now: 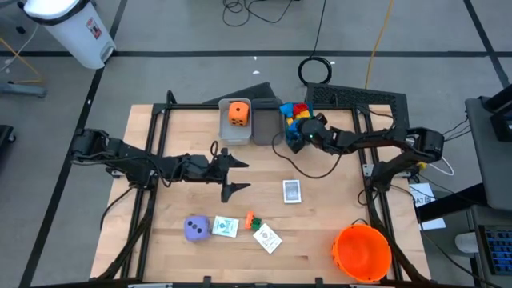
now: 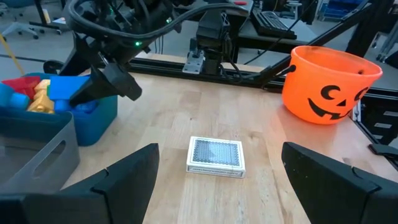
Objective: Pick & Place Toys
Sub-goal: Put the blue game piece into the blue bin, then put the green game piece into the blue bin
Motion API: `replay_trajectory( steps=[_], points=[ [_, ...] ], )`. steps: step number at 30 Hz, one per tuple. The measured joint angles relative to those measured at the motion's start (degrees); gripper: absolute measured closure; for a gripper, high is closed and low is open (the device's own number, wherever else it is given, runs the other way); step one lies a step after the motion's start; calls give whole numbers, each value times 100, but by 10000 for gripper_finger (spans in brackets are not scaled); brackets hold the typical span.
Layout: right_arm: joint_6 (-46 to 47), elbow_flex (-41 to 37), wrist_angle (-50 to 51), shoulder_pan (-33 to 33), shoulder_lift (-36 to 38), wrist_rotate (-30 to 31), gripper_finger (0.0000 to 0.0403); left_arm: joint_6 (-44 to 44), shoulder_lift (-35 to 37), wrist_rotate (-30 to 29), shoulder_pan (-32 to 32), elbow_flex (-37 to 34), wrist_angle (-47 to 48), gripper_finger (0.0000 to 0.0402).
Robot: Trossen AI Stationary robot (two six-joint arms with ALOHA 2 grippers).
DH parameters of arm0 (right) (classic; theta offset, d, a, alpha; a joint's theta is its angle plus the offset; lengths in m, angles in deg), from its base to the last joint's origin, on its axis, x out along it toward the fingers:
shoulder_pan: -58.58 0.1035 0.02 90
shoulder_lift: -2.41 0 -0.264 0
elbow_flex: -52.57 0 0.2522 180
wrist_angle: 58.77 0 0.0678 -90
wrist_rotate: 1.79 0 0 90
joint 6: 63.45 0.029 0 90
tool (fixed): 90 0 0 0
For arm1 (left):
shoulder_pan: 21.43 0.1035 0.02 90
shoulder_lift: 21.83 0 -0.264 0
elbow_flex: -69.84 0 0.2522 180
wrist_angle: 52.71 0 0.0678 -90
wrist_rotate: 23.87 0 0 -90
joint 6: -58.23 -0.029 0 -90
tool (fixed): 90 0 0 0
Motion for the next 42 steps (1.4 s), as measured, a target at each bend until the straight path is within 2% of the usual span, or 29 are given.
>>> replay_trajectory(
  steps=[8,14,16,21,26,29,33,35,39,42],
  points=[
    [-144,2,18,212,377,-6,85,28,0,0,0,0,-2,55],
    [-184,2,15,814,1069,-10,90,30,0,19,-5,0,21,55],
    [-244,2,0,1107,1281,-11,92,32,-78,218,-71,0,12,55],
    [-319,2,-2,1819,1652,-4,98,-505,-651,705,-722,86,-46,55],
    [-253,4,5,2268,1717,0,104,-1022,-1446,696,-1512,752,354,55],
    [-142,4,20,2395,1715,2,108,-1059,-1864,399,-1794,1224,961,55],
    [-115,4,42,2418,1695,5,113,-1449,-2379,-445,-1898,1585,1458,55],
    [-30,-15,2,2415,1697,8,116,-1536,-2592,-638,-1890,1635,1484,55],
    [4,-134,2,2412,1695,8,119,-1366,-2772,-241,-1737,1687,1332,55],
    [4,-210,-51,2412,1697,18,120,-1192,-2820,-155,-1599,1685,1484,55]
  ],
)
